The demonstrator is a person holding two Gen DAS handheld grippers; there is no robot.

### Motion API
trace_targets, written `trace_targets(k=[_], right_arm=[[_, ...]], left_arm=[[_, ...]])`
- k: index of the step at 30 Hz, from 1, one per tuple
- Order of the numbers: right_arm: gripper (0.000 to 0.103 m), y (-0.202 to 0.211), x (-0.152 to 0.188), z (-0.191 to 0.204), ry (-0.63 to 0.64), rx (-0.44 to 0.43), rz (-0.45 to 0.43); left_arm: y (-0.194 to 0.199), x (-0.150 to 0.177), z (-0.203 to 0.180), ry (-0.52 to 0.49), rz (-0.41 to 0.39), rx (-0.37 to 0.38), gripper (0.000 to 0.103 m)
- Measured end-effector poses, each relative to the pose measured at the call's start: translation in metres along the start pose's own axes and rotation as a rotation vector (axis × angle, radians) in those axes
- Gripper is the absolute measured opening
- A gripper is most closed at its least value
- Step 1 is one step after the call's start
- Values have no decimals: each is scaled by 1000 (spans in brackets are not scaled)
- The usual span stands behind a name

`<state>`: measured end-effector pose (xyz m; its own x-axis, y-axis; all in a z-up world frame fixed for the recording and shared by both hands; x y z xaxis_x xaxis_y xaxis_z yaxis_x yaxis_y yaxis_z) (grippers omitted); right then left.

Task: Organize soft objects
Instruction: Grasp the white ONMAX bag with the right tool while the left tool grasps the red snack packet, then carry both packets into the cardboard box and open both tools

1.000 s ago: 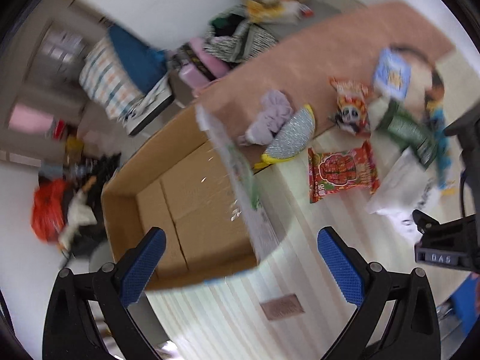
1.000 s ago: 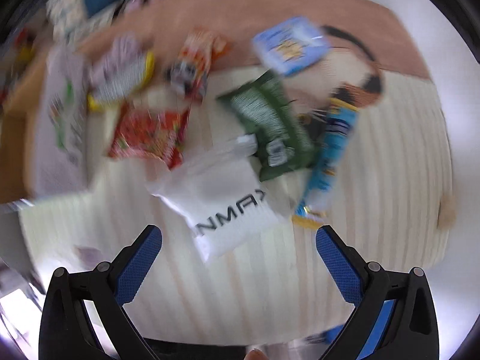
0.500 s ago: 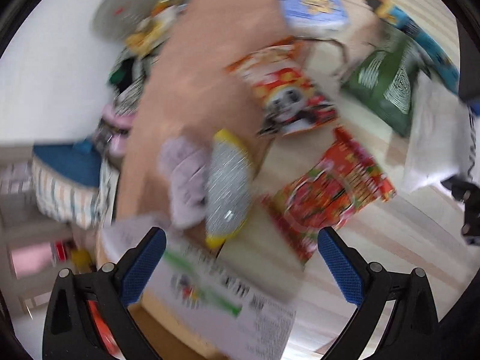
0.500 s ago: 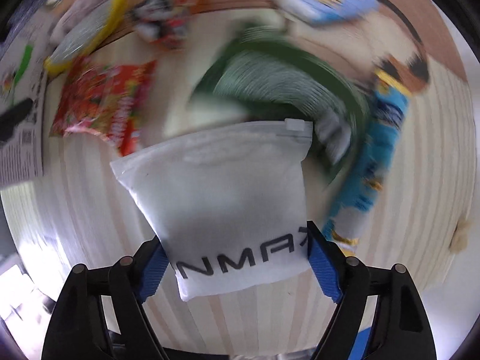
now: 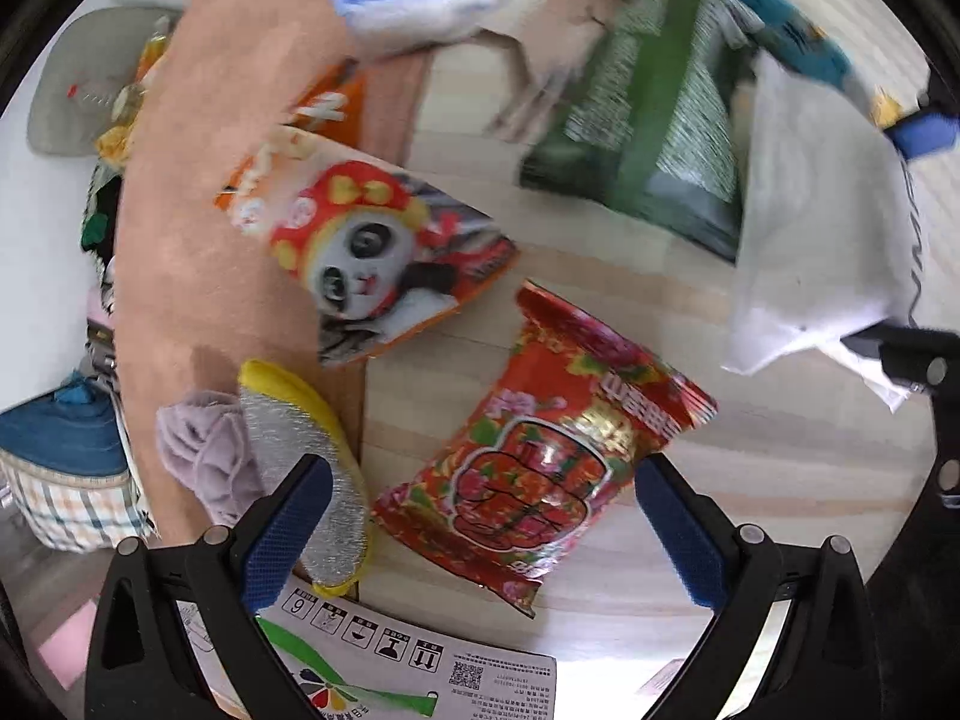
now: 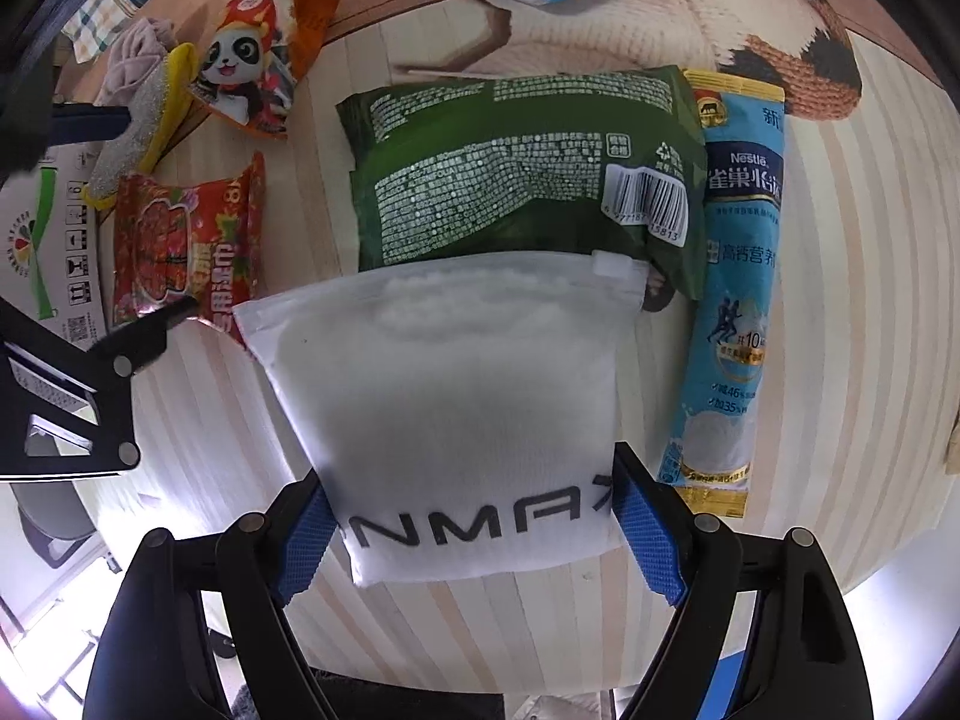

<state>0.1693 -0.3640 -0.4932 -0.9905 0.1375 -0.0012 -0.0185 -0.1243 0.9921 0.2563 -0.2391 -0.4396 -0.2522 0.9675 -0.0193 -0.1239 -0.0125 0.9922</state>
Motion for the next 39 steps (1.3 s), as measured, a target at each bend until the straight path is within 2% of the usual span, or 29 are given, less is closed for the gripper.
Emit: trace_targets(k=[4,6,7,8,9,10,11,12,14,16,18,19,23,25,27,29,31,34,36,37,38,39], right_arm=[[86,12,4,-4,-9,0,13],[86,29,6,0,-20,-6,15],[86,33,3,0,-23,-7,17],[86,34,5,-1,-25,-6,20],[86,35,6,-2,-26,-4,18],[86,35,7,-3,-27,-1,16],[86,37,9,-3,-29,4,13],[86,39,11,-5,-41,12,6],[83,35,10,-2,-72,21,-5],[83,39,14,-7,-111,28,-15],[84,40,14,-7,-129,43,-20],[86,41,16,-7,-132,51,-20],[86,27,19,5,-107,97,7],[78,27,22,6,-104,105,1],[73,41,28,7,-97,110,-25],[72,59,32,6,-97,112,-50],[71,82,39,10,-108,71,-83],[71,119,43,26,-98,11,-124],[71,151,45,47,-70,-40,-166],[71,165,46,60,-52,-60,-182],[71,177,46,72,-38,-85,-198],[71,186,38,97,-19,-117,-213]], left_arm=[[-17,2,-15,-68,35,-41,101],[-24,5,-18,-39,44,-46,81],[-26,6,-15,23,56,-40,77],[-24,6,-12,86,48,-25,66],[-23,9,-6,156,48,-23,59],[-23,14,1,250,63,-31,56],[-22,22,9,379,75,-22,51],[-21,29,12,464,75,4,48],[-21,43,14,613,88,53,47],[-26,60,11,769,135,133,47],[-34,72,6,872,166,183,49],[-38,76,5,901,166,180,49],[-47,87,9,910,149,136,47],[-43,79,-6,920,128,107,44],[-32,86,-14,939,94,70,44],[-14,101,-17,999,45,58,44],[5,115,-11,1069,-8,54,44],[43,163,-2,1198,-88,54,44],[74,204,5,1298,-139,51,44],[84,214,10,1325,-148,48,44],[97,240,17,1368,-162,45,44],[116,237,40,1388,-165,46,44]])
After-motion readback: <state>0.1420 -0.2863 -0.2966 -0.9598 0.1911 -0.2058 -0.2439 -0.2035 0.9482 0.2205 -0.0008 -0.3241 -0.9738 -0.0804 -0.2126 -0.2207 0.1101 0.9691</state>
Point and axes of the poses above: each gripper's, at about its wrist camera, not at the fingertips, and y roughly against the way its jaws point, z to its left, x to its underside, the point moved 3 cm from there along -y, roughly the way its jaws point, and after that the axes turned 14 degrees about -z, right-handed, at the moved point
